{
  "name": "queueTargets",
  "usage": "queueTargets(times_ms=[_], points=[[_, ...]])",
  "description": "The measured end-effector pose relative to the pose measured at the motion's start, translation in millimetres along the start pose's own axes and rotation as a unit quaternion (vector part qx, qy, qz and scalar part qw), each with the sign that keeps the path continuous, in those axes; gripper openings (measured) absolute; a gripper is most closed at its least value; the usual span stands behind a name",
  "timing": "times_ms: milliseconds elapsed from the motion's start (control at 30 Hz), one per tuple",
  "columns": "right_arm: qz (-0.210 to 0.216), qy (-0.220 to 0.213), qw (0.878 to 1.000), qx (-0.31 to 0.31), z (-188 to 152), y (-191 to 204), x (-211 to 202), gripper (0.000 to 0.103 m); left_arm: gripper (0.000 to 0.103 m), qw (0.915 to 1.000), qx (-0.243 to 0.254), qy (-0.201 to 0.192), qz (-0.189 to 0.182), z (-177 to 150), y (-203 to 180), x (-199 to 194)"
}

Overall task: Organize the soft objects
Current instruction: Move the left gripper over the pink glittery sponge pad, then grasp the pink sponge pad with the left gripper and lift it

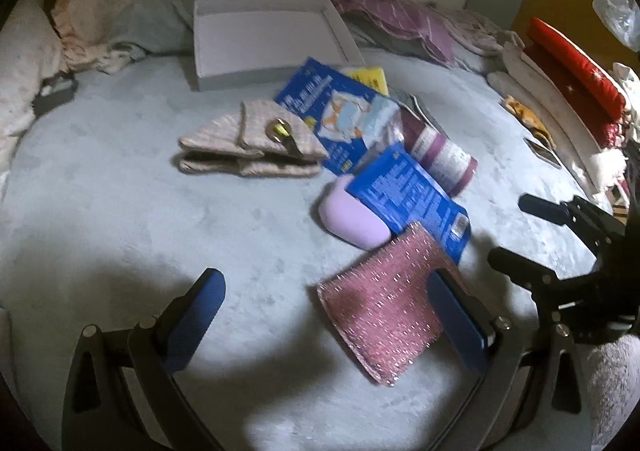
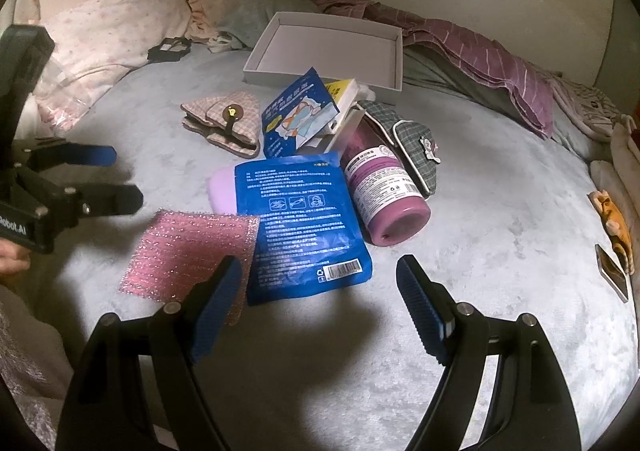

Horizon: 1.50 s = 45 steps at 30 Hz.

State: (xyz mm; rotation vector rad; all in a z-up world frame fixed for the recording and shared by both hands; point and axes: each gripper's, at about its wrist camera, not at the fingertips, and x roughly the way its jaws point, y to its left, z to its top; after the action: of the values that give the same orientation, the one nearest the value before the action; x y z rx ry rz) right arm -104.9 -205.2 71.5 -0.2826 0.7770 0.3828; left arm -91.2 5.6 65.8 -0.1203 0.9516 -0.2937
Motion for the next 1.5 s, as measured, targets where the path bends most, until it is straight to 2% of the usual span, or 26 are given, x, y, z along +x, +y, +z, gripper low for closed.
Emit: queueTargets(times_ms=[133,300,433,500,633,700,733,967,1100,1233,1333,1500], points=[[0.014,0.009,1.000,-0.003,0,-2,2,0.080,0.099,0.9994,0.002,0.027,-0.021,-6,-6,14],[0.030,0.021,0.999,-0.007,0,-4,3,0.080,0.089,0.9968,0.016,0.074,-0.023,-13,-16,38],[0.031,0.022,0.999,-0.008,-1,-5,3,0.080,0.083,0.9957,0.014,0.086,-0.030,-15,-19,45],[0.031,0.023,0.999,-0.007,-1,-5,2,0.080,0.068,0.9954,0.016,0.087,-0.036,-15,-21,45],[0.035,0.026,0.999,-0.007,-1,-6,2,0.080,0.049,0.9956,0.026,0.085,-0.032,-16,-26,45],[0.038,0.029,0.999,-0.009,-1,-7,3,0.080,0.029,0.9949,0.016,0.082,-0.056,-16,-24,41],[0.039,0.029,0.999,-0.010,-1,-7,4,0.080,0.026,0.9942,0.008,0.081,-0.071,-16,-22,39],[0.045,0.028,0.998,-0.026,2,-1,7,0.080,0.019,0.9956,0.012,0.049,-0.079,-8,-20,19],[0.031,0.025,0.999,-0.035,5,1,7,0.080,0.018,0.9954,0.009,0.032,-0.090,2,-13,4],[0.022,0.027,0.999,-0.040,14,2,7,0.080,0.018,0.9968,0.027,0.012,-0.075,13,-12,-9],[0.039,0.013,0.999,-0.030,29,-1,4,0.080,0.018,0.9971,0.038,-0.004,-0.066,27,-13,-17],[0.053,-0.013,0.999,0.004,62,-14,3,0.080,0.018,0.9974,0.043,-0.031,-0.050,69,-13,-21]])
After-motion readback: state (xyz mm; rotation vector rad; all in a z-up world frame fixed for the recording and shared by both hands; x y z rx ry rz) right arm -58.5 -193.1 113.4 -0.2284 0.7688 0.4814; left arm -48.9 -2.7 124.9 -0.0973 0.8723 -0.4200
